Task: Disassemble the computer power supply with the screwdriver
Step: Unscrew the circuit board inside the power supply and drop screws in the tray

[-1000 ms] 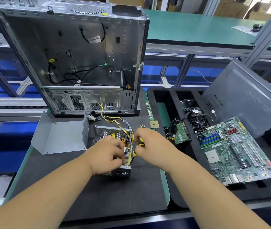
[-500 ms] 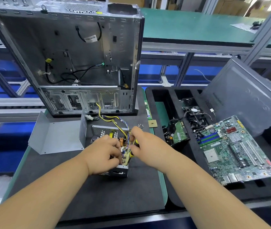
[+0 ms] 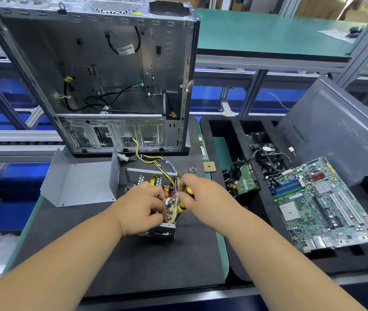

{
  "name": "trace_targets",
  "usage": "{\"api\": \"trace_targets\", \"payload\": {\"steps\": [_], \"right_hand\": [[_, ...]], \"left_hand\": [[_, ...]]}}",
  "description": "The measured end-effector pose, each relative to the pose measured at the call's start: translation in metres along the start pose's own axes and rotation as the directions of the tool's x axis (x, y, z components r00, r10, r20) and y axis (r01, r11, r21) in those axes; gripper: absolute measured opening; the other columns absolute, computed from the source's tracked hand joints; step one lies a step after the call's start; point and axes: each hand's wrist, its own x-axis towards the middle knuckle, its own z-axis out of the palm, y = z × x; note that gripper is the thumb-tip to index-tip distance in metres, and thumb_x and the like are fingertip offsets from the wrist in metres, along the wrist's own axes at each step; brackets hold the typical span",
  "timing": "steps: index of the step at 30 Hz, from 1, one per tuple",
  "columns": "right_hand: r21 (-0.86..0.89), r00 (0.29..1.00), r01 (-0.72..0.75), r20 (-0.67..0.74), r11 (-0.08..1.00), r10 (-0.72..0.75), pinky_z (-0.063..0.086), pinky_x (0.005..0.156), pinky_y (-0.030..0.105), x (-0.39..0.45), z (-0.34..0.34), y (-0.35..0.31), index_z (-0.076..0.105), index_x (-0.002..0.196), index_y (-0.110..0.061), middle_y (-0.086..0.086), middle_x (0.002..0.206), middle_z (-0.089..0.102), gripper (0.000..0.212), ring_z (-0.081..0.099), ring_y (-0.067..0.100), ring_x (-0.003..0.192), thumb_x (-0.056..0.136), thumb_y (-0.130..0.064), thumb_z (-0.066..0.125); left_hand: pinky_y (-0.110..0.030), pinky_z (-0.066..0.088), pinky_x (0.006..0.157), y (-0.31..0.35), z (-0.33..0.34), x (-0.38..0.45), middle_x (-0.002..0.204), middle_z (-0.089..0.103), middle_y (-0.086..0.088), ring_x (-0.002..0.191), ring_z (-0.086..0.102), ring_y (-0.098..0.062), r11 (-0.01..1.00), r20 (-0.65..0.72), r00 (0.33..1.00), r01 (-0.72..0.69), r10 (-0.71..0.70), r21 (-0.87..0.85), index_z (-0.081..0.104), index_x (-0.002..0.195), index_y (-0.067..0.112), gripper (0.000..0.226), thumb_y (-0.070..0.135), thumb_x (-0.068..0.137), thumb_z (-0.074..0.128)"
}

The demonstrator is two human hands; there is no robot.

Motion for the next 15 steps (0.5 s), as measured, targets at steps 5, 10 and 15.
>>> {"api": "trace_targets", "payload": {"steps": [5,10,15], "right_hand": [[0.059,0.999,0.030,0.007,0.998,-0.031,0.038,0.063,0.030,-0.001,-0.005,0.007,0.051,0.092,-0.025,-0.007,0.089,0.051,0.005,0.047,0.016,0.081,0.090,-0.023,0.055],[-0.120,0.996,0.061,-0.056,0.991,-0.068,0.043,0.064,0.035,-0.001,-0.002,0.012,0.050,0.095,-0.024,-0.004,0.081,0.060,0.028,0.053,0.021,0.077,0.097,-0.051,0.048],[-0.034,0.995,0.097,-0.016,0.995,-0.098,0.040,0.061,0.035,0.003,-0.003,0.013,0.051,0.102,-0.019,0.000,0.082,0.059,0.017,0.046,0.020,0.074,0.100,-0.037,0.050]], "left_hand": [[-0.032,0.037,0.093,0.002,0.000,0.000,0.099,0.054,0.018,0.098,0.038,-0.009,1.000,0.012,1.000,0.012,-0.012,-0.005,0.076,0.083,0.038,0.034,0.040,0.074,0.044],[-0.033,0.038,0.093,0.004,-0.002,0.000,0.098,0.055,0.018,0.098,0.041,-0.012,1.000,0.011,1.000,0.010,-0.010,0.013,0.077,0.081,0.036,0.029,0.034,0.074,0.049],[-0.032,0.036,0.096,0.010,-0.003,0.000,0.100,0.055,0.018,0.100,0.042,-0.012,0.999,0.019,0.999,0.036,-0.036,0.013,0.077,0.082,0.037,0.030,0.034,0.073,0.049]]}}
